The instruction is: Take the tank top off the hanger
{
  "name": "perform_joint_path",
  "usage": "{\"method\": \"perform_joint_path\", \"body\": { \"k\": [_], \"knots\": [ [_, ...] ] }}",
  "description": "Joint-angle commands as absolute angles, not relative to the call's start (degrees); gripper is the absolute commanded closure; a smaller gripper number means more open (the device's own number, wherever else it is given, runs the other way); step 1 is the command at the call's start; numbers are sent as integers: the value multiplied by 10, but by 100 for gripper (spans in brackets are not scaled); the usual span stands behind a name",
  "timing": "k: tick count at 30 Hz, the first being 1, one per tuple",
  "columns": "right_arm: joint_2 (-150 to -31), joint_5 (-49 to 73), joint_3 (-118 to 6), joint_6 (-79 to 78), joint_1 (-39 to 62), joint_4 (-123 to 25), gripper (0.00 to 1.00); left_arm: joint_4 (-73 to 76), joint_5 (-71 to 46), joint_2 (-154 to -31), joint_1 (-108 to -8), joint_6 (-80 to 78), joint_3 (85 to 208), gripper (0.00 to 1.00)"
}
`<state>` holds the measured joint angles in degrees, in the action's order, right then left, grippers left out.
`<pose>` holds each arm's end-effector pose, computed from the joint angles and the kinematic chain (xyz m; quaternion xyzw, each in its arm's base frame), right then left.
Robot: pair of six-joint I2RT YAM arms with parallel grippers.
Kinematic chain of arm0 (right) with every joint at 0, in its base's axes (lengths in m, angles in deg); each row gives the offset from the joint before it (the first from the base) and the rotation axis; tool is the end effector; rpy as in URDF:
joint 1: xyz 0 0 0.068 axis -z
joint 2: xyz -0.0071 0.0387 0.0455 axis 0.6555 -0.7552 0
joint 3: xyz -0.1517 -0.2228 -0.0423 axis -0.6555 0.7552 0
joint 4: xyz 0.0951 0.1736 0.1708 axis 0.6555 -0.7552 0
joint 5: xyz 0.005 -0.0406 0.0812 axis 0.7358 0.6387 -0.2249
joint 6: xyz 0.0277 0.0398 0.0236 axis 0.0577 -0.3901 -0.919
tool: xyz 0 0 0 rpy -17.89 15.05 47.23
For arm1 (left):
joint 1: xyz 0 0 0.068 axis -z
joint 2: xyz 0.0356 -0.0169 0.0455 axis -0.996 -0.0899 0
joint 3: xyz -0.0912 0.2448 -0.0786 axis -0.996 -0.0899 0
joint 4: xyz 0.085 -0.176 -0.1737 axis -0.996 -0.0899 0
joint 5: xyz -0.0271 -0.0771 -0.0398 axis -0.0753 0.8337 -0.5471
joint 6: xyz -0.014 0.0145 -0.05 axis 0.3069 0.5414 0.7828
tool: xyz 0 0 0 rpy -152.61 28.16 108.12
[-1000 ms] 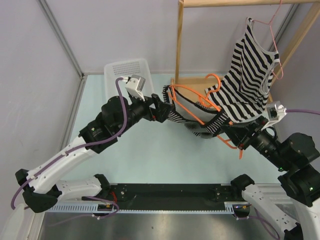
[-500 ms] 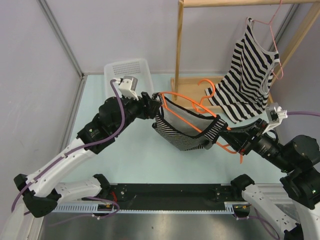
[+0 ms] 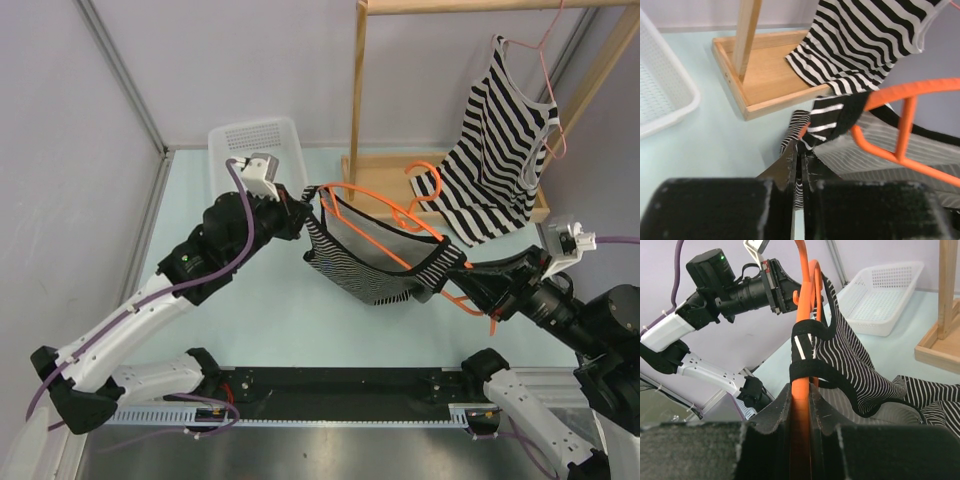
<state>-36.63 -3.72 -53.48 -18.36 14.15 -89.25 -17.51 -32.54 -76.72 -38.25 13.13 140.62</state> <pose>0.0117 0.0215 0.4609 -0.1591 0.6617 0.4357 0.5891 0.1627 -0.1615 0.4088 0.0764 0.7635 -0.3099 0.5614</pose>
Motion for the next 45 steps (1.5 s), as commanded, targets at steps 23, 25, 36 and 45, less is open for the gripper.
{"method": "perform_joint_path", "body": {
  "k": [23,25,36,45],
  "knots": [
    [-322,36,-450,-184,141,-787,100,-154,-47,-731,-508,172,1302,41],
    [-330,41,-435,-178,140,-789,100,-146,-34,-698,-508,147,1311,24],
    [-340,-30,-381,-188,141,-730,100,-96,-77,-706,-359,142,1431,14],
    [-310,-91,-354,-178,140,-687,100,22,-123,-783,-354,410,1412,16]
  ]
}}
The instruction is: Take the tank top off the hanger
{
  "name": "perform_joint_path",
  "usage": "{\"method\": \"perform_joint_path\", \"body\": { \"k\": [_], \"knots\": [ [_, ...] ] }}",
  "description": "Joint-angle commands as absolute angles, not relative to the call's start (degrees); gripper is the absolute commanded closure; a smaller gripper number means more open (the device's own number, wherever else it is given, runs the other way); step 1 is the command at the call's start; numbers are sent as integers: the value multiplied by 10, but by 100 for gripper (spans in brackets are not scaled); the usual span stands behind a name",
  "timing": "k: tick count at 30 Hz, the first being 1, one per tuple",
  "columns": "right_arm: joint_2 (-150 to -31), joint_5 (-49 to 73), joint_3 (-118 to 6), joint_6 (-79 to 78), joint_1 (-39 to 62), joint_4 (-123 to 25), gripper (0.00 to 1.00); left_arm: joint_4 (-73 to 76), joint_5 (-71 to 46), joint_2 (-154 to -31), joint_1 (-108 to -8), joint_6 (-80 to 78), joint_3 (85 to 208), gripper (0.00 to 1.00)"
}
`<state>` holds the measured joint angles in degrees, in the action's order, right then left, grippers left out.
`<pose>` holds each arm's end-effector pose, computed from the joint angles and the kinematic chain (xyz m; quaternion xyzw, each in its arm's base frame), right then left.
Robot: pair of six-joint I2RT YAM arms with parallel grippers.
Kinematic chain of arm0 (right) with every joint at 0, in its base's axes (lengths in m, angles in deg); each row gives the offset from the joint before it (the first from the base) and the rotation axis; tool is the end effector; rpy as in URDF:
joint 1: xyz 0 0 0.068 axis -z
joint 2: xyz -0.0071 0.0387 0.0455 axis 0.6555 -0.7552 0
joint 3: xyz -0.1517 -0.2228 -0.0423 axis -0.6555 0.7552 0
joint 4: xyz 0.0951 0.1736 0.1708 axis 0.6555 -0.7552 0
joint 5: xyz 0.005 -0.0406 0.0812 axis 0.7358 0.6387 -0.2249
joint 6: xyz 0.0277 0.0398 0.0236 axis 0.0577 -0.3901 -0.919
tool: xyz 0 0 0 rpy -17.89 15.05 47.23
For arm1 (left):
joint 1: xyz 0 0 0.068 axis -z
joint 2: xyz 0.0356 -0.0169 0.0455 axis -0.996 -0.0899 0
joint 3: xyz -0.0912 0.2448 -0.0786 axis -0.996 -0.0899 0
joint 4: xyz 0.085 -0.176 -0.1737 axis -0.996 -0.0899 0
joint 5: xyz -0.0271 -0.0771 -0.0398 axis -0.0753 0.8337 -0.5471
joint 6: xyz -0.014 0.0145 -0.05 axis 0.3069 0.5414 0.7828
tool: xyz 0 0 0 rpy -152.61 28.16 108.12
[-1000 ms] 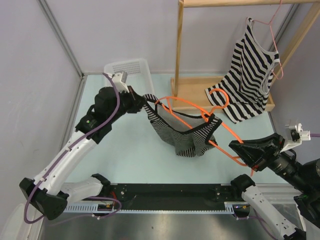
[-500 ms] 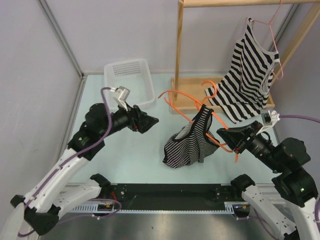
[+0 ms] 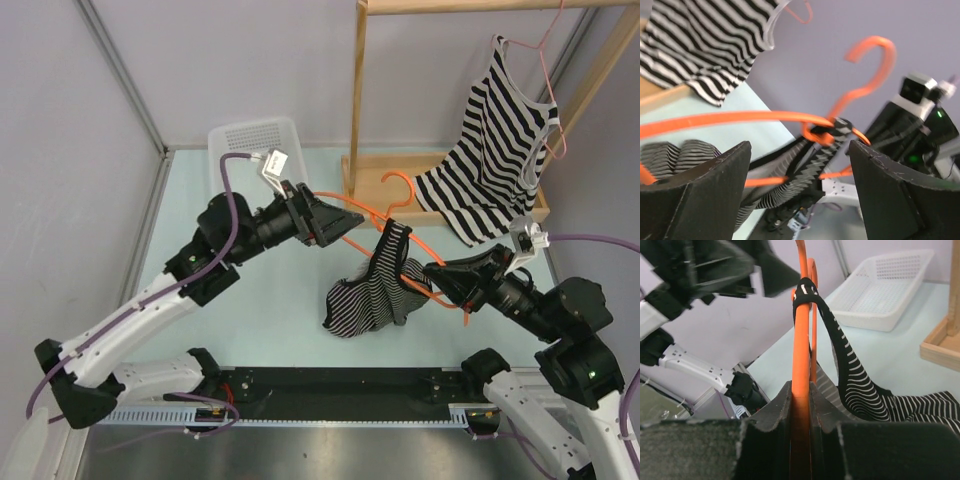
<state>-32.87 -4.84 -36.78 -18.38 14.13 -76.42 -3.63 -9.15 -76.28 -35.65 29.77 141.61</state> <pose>0.0450 0.0391 0.4108 -0.1659 0.6609 0.4410 0.5842 0.1426 -0.1762 0.4426 0.1166 0.6670 -0.5712 0.4639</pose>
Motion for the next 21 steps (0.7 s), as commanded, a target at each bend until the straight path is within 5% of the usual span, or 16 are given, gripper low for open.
{"method": "perform_joint_path", "body": {
  "k": [1,10,16,21],
  "knots": [
    [-307,-100,-341,-179,141,-681,100,41,-115,-793,-354,431,1411,16],
    [-283,-176,-255,-208,140,-587,100,80,-140,-803,-354,469,1395,22],
    [-263,-193,-217,-244,140,-531,100,79,-162,-808,-354,442,1380,44],
    [-259,-185,-199,-265,139,-525,100,76,-166,-817,-354,408,1396,76]
  ]
}}
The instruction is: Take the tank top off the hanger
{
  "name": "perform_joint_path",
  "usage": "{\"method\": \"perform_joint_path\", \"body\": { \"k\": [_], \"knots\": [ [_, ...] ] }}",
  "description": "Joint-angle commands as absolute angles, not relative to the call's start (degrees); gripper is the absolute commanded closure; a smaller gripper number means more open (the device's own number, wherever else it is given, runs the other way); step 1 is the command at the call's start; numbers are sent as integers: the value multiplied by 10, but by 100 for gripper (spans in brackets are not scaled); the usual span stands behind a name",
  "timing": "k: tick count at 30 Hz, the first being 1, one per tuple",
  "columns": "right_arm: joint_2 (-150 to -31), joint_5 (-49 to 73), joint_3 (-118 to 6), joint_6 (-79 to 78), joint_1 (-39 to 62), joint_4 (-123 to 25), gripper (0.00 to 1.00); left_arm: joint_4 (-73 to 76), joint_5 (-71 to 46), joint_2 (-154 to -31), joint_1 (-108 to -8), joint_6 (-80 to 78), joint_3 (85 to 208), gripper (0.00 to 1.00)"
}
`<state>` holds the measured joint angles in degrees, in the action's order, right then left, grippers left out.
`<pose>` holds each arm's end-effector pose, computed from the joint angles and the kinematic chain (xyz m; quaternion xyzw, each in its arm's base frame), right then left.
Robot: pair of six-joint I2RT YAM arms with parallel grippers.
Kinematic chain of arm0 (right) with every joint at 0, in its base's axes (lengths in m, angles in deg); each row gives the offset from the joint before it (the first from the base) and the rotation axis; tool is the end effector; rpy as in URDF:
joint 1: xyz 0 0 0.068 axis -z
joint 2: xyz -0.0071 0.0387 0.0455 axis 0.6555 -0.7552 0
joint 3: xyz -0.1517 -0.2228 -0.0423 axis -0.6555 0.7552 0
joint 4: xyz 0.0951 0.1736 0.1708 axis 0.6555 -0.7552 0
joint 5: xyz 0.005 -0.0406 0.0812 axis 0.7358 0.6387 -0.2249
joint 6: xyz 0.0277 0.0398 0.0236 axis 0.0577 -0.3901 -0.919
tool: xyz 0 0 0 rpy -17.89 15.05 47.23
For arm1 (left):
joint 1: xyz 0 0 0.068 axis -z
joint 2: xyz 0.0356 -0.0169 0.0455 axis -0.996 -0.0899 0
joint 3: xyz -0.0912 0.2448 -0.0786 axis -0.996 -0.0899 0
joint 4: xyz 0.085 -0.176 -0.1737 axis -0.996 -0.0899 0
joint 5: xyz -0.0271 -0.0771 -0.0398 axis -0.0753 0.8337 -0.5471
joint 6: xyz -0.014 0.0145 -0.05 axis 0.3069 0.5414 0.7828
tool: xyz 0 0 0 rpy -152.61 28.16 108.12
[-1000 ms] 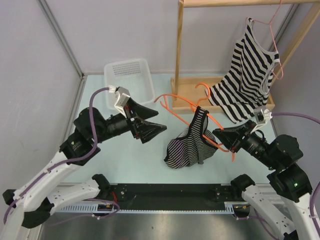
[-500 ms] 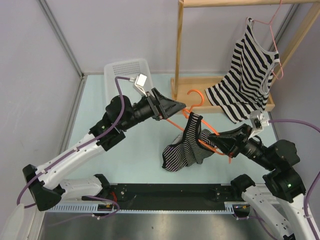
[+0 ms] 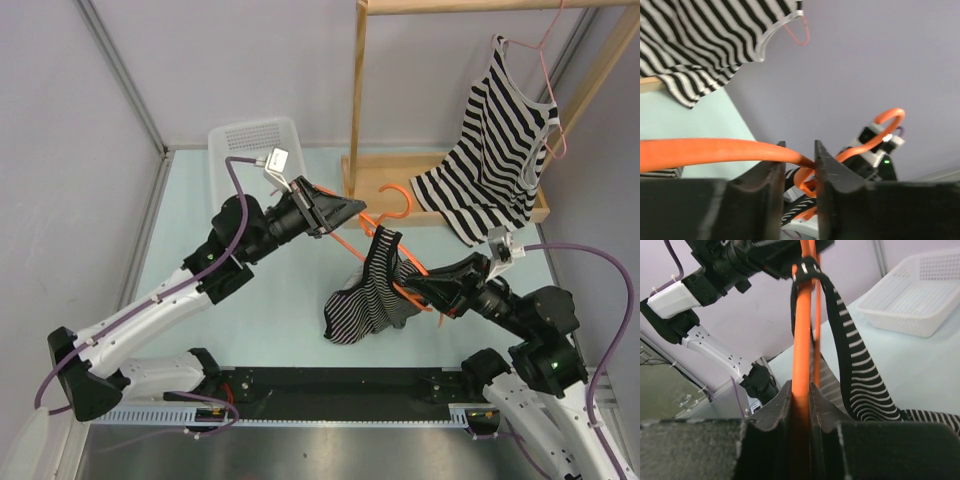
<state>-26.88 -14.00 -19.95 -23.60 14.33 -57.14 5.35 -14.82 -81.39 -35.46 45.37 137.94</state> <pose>0.0577 0.0508 0.3640 -0.2071 0.6031 0.5131 0.5746 0.1660 -0.1992 0.4174 -0.0101 0.6753 -0.6128 0.4103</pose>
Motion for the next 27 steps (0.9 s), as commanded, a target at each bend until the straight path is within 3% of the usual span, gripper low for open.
{"method": "perform_joint_path", "body": {
  "k": [1,4,7,8,9,11,12,14,15,21,27],
  "knots": [
    [-260,-179,-201,-259,139,-545,100,73,-177,-816,-353,402,1399,78],
    [-269,-155,-211,-244,140,-588,100,54,-202,-812,-354,368,1410,98],
    [-291,-109,-226,-231,140,-646,94,46,-255,-803,-354,312,1410,100],
    [-298,-98,-230,-229,140,-662,85,39,-286,-802,-354,281,1413,100],
    [-317,-71,-234,-226,139,-680,66,38,-298,-800,-354,260,1415,100],
    [-338,-43,-255,-215,140,-746,53,28,-325,-795,-354,207,1424,100],
    [-356,-16,-263,-210,140,-771,40,23,-350,-795,-354,193,1428,100],
    [-374,5,-286,-191,140,-833,30,18,-368,-788,-354,157,1434,100],
    [-381,16,-293,-182,140,-851,20,21,-379,-784,-354,143,1434,100],
    [-400,43,-333,-150,139,-917,7,21,-360,-764,-353,113,1433,100],
    [-408,-65,-300,-142,138,-837,6,0,-339,-740,-363,231,1415,100]
  ]
}}
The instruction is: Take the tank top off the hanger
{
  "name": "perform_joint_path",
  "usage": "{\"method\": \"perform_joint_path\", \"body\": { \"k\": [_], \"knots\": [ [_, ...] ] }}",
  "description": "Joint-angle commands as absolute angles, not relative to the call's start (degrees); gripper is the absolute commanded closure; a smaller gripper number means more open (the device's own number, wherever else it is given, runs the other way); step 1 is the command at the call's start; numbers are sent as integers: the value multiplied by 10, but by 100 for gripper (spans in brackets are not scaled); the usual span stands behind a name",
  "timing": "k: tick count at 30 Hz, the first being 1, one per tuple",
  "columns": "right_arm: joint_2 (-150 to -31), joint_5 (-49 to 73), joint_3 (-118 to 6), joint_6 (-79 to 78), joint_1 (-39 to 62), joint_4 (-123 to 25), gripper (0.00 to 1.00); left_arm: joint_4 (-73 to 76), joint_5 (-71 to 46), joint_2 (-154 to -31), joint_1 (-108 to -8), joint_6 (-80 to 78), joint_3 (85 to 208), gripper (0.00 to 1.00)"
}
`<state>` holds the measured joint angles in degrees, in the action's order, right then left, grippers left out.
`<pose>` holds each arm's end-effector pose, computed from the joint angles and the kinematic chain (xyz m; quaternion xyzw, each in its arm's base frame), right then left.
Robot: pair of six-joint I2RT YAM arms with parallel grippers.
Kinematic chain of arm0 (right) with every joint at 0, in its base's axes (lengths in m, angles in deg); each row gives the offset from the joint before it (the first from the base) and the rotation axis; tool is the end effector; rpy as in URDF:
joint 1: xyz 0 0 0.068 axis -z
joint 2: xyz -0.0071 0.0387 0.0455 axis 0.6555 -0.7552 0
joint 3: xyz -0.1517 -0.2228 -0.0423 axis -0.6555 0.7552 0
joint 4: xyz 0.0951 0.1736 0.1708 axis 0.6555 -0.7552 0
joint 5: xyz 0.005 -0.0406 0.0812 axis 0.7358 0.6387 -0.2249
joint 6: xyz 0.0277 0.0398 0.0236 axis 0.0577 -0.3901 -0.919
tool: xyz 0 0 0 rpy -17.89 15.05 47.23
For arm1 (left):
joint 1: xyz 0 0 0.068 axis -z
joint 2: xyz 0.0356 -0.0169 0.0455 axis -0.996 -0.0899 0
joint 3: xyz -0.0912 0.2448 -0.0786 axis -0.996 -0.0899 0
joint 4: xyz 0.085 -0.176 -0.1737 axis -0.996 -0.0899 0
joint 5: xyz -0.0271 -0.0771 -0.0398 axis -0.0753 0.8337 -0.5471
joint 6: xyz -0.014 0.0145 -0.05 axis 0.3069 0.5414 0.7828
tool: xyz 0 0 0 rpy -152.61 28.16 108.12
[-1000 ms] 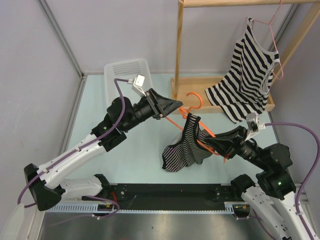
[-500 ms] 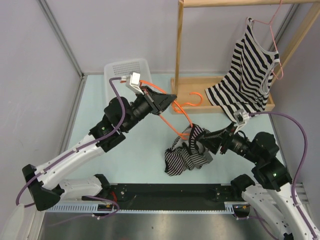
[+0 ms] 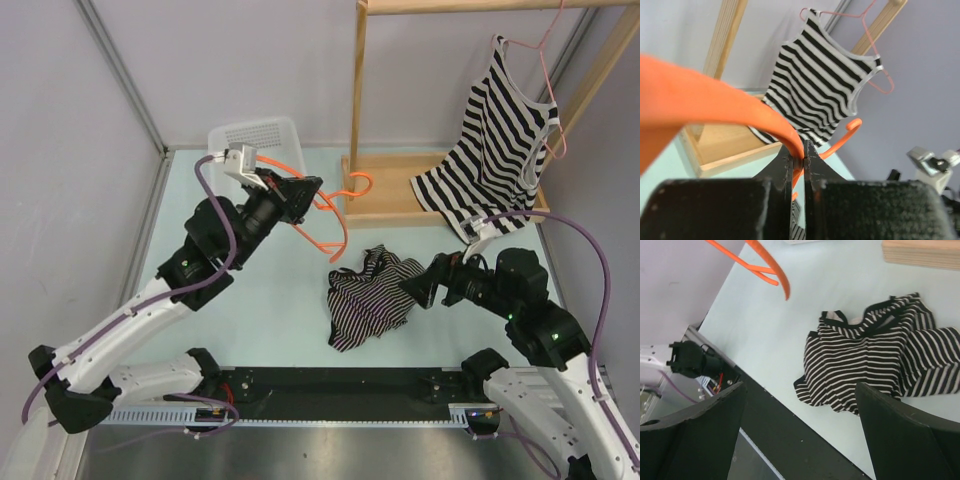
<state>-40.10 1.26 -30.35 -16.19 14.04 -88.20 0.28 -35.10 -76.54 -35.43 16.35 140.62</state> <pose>0.0895 0.0578 0.3474 -0.1199 0.8096 0.3525 0.4538 0.1555 -0.1679 0.4431 0.0260 0.6602 -0.4054 0.6317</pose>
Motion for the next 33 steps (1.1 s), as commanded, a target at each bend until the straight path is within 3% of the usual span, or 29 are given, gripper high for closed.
{"method": "perform_joint_path", "body": {
  "k": [1,7,14,19,26,33],
  "knots": [
    [-411,-86,-294,-140,135,-808,6,0,-307,-735,-375,256,1415,100],
    [-399,-158,-250,-127,66,-704,9,64,-150,-726,-442,496,1358,100],
    [-397,-24,-226,-120,-53,-665,14,245,-18,-743,-481,742,1216,100],
    [-404,44,-224,-117,-100,-673,21,281,-5,-737,-481,767,1189,100],
    [-386,161,-266,-88,-109,-779,15,228,-12,-709,-489,733,1205,100],
    [-410,100,-237,-110,-109,-681,20,235,4,-708,-491,737,1205,100]
  ]
}}
